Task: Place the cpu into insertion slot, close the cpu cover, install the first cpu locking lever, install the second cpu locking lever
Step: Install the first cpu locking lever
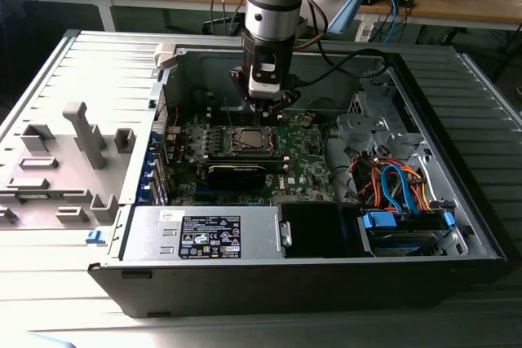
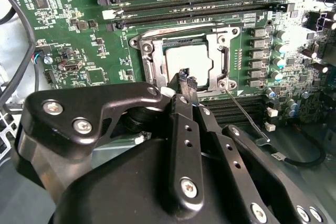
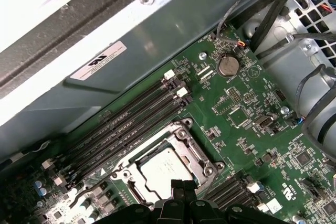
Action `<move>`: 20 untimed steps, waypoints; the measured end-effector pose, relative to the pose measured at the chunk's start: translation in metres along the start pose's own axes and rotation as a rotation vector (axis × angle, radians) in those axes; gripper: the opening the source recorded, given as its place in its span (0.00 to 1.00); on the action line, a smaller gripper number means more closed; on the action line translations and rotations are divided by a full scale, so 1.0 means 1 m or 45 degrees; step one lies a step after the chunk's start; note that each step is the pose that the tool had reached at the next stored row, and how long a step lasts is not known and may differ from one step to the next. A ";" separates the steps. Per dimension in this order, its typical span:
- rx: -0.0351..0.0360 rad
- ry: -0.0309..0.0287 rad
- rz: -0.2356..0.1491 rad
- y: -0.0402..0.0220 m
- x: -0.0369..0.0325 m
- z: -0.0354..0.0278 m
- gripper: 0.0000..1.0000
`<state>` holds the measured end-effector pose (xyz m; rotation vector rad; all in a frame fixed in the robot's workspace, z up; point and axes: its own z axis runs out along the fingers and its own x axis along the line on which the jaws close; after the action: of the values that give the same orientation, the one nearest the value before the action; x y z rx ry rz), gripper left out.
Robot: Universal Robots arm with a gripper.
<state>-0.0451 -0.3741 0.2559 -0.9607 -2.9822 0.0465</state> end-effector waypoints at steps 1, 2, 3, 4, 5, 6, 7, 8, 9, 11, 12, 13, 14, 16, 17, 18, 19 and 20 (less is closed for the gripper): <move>0.0000 -0.0002 -0.005 0.0000 0.0000 0.0000 0.11; 0.0000 -0.0002 -0.007 0.0000 0.0000 0.0000 0.11; 0.0000 -0.0003 -0.009 0.0000 0.0000 0.0000 0.11; 0.0000 -0.0004 -0.011 0.0000 0.0000 0.0000 0.11; 0.0000 -0.0004 -0.014 0.0000 0.0000 0.0000 0.11; 0.0000 -0.0005 -0.016 0.0000 0.0000 0.0000 0.11; -0.0001 -0.0005 -0.018 0.0000 0.0000 0.0000 0.11; 0.0000 -0.0006 -0.020 0.0000 0.0000 0.0000 0.11; 0.0000 -0.0007 -0.022 0.0000 0.0000 0.0000 0.11; 0.0000 -0.0008 -0.025 0.0000 0.0000 0.0000 0.11; 0.0000 -0.0009 -0.027 0.0000 0.0000 0.0000 0.11; 0.0000 -0.0010 -0.029 0.0000 0.0000 0.0000 0.11; 0.0000 -0.0009 -0.031 0.0000 0.0000 0.0000 0.11; 0.0000 -0.0010 -0.035 0.0000 0.0000 0.0000 0.11; -0.0001 -0.0011 -0.037 0.0000 0.0000 0.0000 0.11; 0.0000 -0.0011 -0.038 0.0000 0.0000 0.0000 0.11; -0.0001 -0.0013 -0.040 0.0000 0.0000 0.0000 0.11; 0.0000 -0.0013 -0.042 0.0000 0.0000 0.0000 0.11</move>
<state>-0.0451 -0.3741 0.2559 -0.9117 -2.9980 0.0467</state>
